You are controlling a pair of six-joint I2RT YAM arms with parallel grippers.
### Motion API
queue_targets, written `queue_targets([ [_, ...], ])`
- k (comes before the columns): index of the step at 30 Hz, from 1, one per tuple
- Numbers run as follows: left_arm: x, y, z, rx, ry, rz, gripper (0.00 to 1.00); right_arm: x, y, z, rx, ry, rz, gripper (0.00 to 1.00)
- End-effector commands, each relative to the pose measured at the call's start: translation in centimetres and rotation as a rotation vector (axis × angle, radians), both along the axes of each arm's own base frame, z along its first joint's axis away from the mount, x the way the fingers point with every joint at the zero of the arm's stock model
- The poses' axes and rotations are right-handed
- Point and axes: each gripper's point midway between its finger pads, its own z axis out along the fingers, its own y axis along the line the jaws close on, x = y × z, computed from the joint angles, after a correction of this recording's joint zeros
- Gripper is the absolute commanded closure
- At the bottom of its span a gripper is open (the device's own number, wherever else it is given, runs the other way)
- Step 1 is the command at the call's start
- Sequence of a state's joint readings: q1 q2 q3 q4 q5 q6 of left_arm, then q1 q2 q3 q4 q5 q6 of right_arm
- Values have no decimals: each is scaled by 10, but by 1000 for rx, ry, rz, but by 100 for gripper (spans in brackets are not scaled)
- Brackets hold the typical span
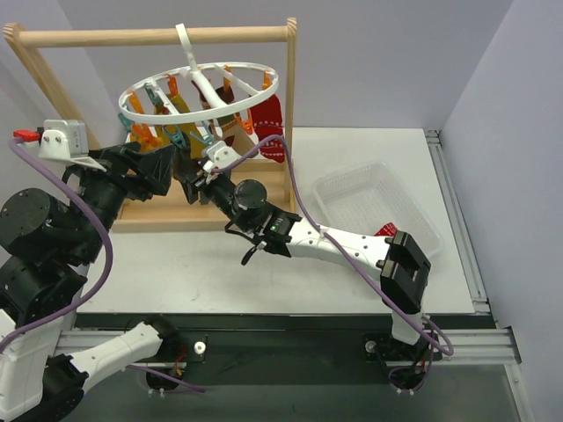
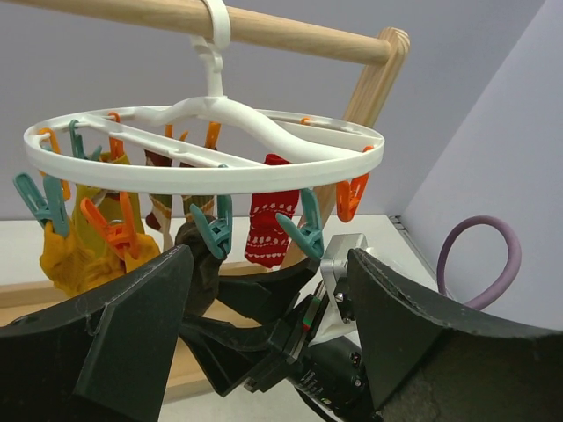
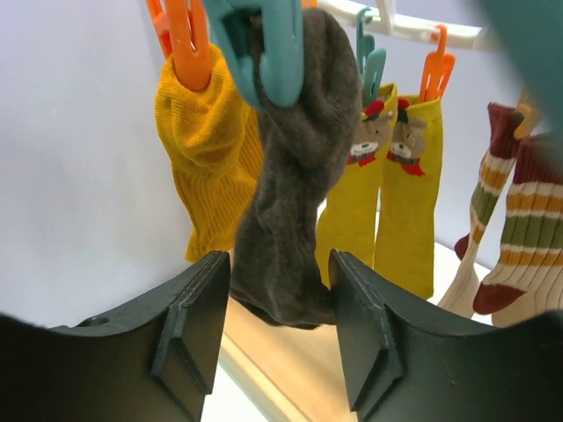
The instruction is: Remove the socks clipped to the hanger
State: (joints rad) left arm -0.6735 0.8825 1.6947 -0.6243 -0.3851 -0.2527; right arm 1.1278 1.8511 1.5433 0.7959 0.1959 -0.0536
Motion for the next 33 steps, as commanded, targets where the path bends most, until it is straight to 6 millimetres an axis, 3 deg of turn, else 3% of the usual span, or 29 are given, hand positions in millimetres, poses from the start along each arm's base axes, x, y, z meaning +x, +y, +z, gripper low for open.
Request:
queue_targets([
  [1, 3, 8, -2, 21, 0, 48, 18, -2, -1, 33, 82, -29, -20, 55],
  [8, 11, -1, -18, 31, 29, 42, 21, -7, -13, 32, 78, -5, -43, 84],
  [9, 13, -3, -19, 29, 31, 35, 21, -8, -17, 34, 89, 2, -49, 96],
  [10, 15, -6, -22, 27, 37, 29, 21, -7, -19, 32, 92, 13, -57, 100],
  [11, 16, -9, -22, 22, 38, 22, 21, -9, -25, 39, 109, 15, -61, 100],
  [15, 21, -17, -22, -3, 48, 7, 21, -20, -33, 36, 101, 56, -21, 100],
  [22, 34, -48, -19, -45, 115, -87, 21, -39, -48, 40, 58, 129, 42, 100],
  [26, 38, -42, -18, -83, 124, -58, 25, -46, -56, 49, 45, 144, 66, 100],
  [29, 38, -37, -18, -117, 118, -38, 30, -47, -59, 44, 25, 159, 68, 100],
  [33, 41, -31, -22, -161, 139, -4, 42, -49, -59, 39, 18, 164, 82, 100],
])
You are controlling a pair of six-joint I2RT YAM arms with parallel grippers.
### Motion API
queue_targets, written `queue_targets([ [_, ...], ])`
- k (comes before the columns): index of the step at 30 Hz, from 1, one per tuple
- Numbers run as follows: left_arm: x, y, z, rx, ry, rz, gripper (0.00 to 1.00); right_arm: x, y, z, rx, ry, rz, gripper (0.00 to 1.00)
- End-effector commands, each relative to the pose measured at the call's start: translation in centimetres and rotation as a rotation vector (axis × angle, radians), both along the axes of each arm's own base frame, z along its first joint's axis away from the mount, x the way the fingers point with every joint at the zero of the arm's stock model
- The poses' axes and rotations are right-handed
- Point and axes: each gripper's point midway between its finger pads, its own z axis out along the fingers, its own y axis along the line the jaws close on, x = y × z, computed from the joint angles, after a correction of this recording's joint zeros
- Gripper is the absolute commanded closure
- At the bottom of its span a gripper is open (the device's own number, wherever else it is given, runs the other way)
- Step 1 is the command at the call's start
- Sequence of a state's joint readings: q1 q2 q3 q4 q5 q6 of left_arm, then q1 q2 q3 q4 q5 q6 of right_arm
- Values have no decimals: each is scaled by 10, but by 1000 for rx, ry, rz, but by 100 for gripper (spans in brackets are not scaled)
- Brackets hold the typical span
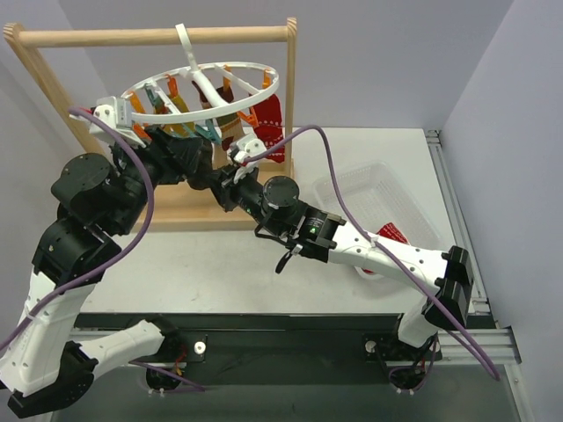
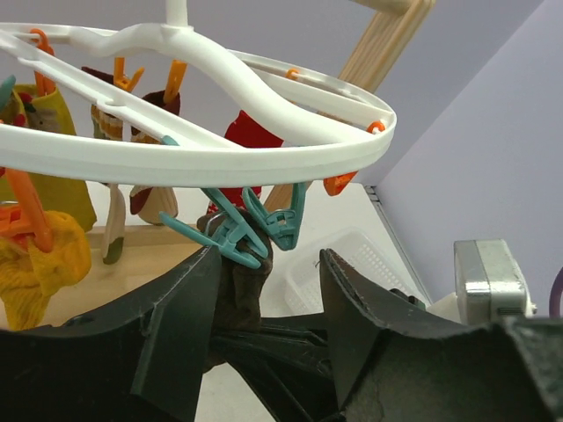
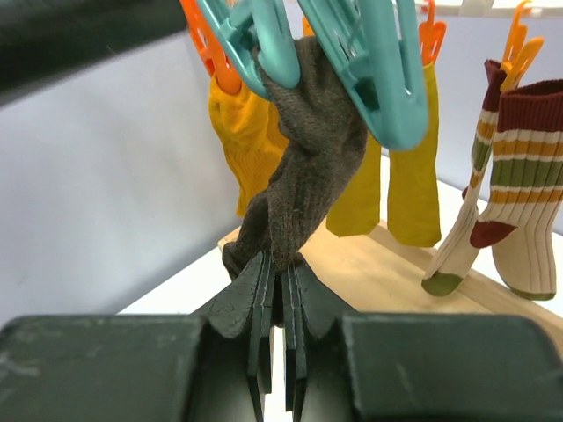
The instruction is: Remove the socks clipped to the hanger
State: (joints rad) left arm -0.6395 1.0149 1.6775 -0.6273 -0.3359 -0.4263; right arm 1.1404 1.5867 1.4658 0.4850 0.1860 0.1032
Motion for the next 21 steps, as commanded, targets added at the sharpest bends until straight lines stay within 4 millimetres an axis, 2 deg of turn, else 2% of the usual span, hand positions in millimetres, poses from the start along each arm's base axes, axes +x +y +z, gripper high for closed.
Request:
queue_targets([
  [1, -3, 11, 14, -110, -23, 41, 42, -8, -5, 12, 33, 1, 31, 100],
  [3, -1, 12, 15, -125, -19, 51, 42, -8, -7, 10, 32, 4, 29, 100],
  [6, 2, 12, 16, -162, 5, 64, 36, -9, -8, 9, 31, 5, 30, 100],
  [13, 14, 29, -1, -207, 84, 189, 36, -9, -11, 5, 29, 6, 19, 100],
  [21, 26, 32, -7, -197, 90, 232, 37, -11, -8, 2, 23, 4, 23, 100],
])
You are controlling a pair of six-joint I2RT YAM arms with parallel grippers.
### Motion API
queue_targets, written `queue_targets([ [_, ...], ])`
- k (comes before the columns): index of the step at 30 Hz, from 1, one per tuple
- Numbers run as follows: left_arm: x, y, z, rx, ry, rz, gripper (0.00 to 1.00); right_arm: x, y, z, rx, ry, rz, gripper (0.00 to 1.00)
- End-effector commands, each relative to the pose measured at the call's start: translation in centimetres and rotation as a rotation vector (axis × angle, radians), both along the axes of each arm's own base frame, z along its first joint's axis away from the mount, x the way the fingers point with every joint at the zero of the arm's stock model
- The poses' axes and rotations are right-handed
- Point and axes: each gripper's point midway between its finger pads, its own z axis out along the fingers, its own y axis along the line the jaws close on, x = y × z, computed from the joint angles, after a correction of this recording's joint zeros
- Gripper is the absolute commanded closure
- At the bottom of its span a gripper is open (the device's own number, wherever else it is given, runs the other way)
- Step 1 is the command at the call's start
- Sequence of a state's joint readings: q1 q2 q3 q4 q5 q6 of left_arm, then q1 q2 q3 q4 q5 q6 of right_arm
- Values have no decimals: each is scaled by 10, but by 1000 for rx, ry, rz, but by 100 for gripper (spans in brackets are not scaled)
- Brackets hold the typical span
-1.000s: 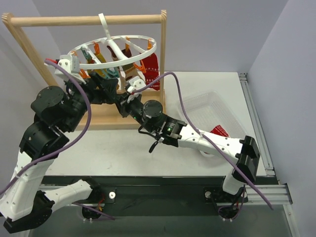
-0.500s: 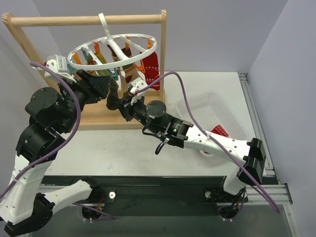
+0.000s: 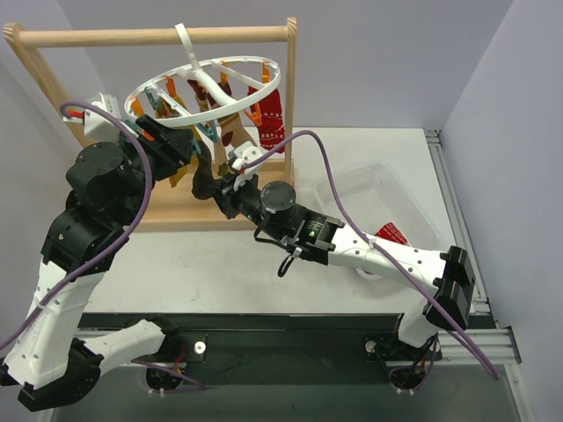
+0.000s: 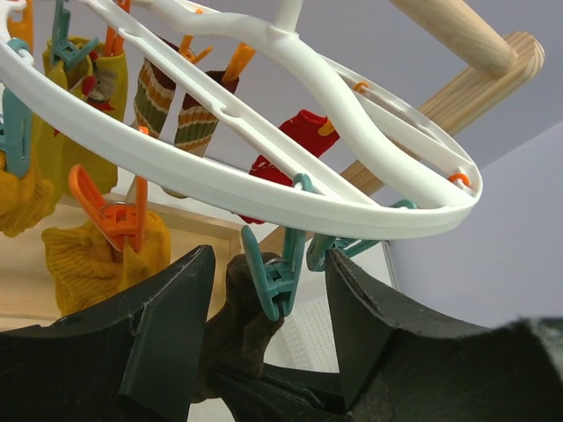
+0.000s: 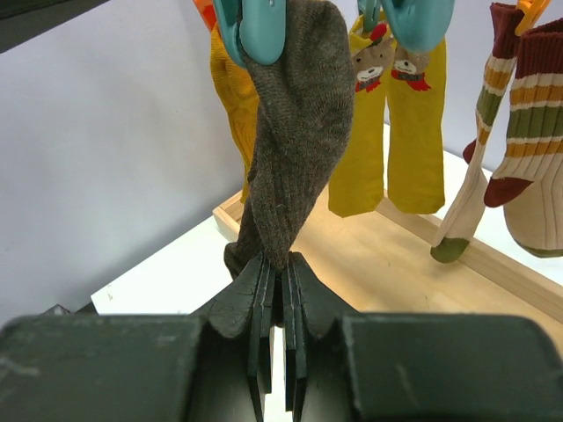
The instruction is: Remove the socks clipped to the hanger
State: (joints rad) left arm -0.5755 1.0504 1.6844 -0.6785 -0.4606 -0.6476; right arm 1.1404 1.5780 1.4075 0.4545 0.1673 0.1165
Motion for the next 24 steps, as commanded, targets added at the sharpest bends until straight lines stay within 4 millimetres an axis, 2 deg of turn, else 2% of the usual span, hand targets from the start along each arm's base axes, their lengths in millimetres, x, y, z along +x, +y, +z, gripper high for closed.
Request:
queue_targets([
  [1, 5, 7, 6, -17, -18, 44, 37, -8, -8, 34, 90, -37, 4, 100],
  [14, 22, -13, -3, 11, -26, -27, 39, -12, -11, 28, 68, -42, 1, 100],
  [20, 23, -14, -5, 18, -37, -33, 64, -14, -15, 23, 56, -41, -8, 100],
  [24, 23, -17, -5, 24, -41, -49, 76, -13, -25, 20, 57, -39, -36, 100],
])
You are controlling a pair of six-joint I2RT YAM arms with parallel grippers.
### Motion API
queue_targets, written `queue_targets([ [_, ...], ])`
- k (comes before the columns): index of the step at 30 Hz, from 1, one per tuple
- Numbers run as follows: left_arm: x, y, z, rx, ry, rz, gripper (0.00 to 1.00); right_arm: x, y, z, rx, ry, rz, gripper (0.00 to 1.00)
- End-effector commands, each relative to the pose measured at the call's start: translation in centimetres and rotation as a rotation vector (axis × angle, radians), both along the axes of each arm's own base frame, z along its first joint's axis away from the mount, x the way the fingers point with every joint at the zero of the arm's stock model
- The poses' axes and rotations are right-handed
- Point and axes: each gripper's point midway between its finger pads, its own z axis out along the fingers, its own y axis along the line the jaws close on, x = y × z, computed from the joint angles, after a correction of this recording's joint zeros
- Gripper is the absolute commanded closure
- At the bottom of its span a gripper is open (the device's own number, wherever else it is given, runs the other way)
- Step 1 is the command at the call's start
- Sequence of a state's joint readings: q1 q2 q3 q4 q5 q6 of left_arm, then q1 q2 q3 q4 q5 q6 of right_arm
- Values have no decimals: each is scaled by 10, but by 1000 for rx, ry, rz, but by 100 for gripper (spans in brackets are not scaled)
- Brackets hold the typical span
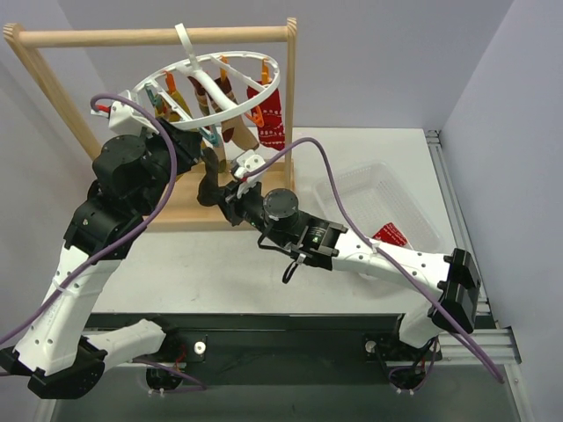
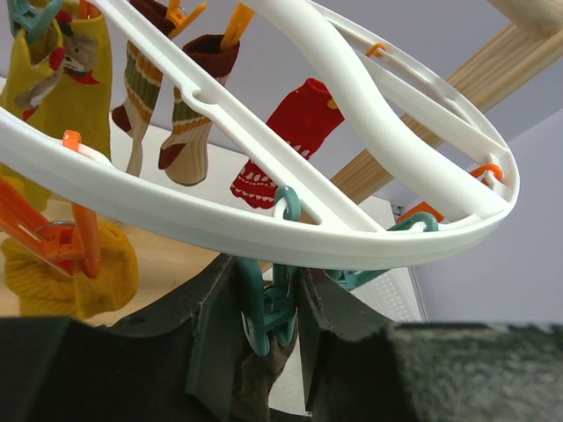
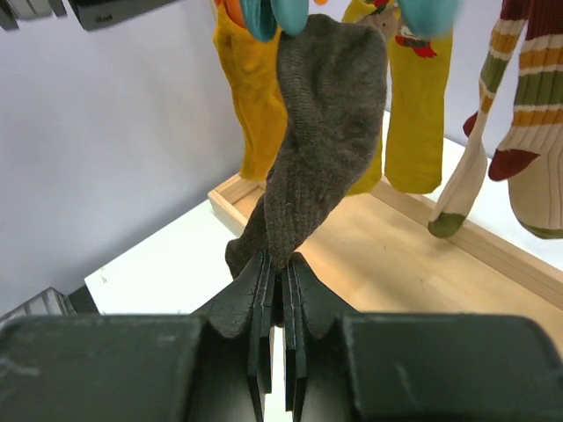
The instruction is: Remove the socks clipped to the hanger
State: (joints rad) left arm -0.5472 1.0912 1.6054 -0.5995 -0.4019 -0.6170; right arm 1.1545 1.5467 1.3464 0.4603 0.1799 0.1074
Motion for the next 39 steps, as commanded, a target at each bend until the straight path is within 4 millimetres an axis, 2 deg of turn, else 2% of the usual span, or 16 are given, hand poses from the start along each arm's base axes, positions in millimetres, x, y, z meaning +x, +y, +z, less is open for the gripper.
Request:
queue_targets([
  [1, -2, 0, 21, -26, -72, -16, 79, -5, -21, 28, 79, -38, -42, 100],
  [3, -2, 0, 20, -27, -74, -18, 86, -4, -29, 28, 84, -40, -64, 100],
  [5, -3, -2, 22, -33, -80, -27, 88, -3, -37, 17, 65, -28, -91, 100],
  [9, -2, -6, 19, -35, -74, -44, 88, 8, -72, 10, 31, -14, -229, 100],
  [14, -2, -10, 19, -40, -77, -65, 87, 35, -143, -26, -50, 110, -508, 100],
  [16, -2, -12, 20, -41, -83, -73, 86, 46, -183, -50, -46, 198, -617, 100],
  [17, -2, -13, 21, -44, -86, -79, 86, 47, -203, -52, -19, 223, -654, 100],
  [18, -2, -15, 20, -45, -88, -88, 85, 53, -230, -78, -58, 265, -726, 100],
  [20, -2, -17, 22, -49, -96, -96, 85, 51, -261, -88, 9, 325, -793, 100],
  [21, -1, -19, 21, -47, -95, -106, 85, 49, -273, -100, 0, 363, -813, 100],
  [22, 0, -20, 19, -48, -93, -110, 85, 51, -297, -119, 11, 406, -879, 100],
  [23, 0, -22, 21, -56, -100, -114, 85, 47, -309, -118, 50, 419, -896, 100],
  [25, 3, -25, 19, -61, -98, -123, 84, 44, -336, -143, 37, 472, -951, 100],
  [28, 5, -31, 21, -80, -111, -141, 83, 38, -361, -160, 50, 532, -1007, 100],
  [34, 6, -40, 28, -114, -141, -180, 82, 29, -389, -200, -26, 701, -1104, 98],
  [39, 6, -49, 28, -136, -150, -222, 82, 26, -399, -220, -121, 786, -1132, 82],
])
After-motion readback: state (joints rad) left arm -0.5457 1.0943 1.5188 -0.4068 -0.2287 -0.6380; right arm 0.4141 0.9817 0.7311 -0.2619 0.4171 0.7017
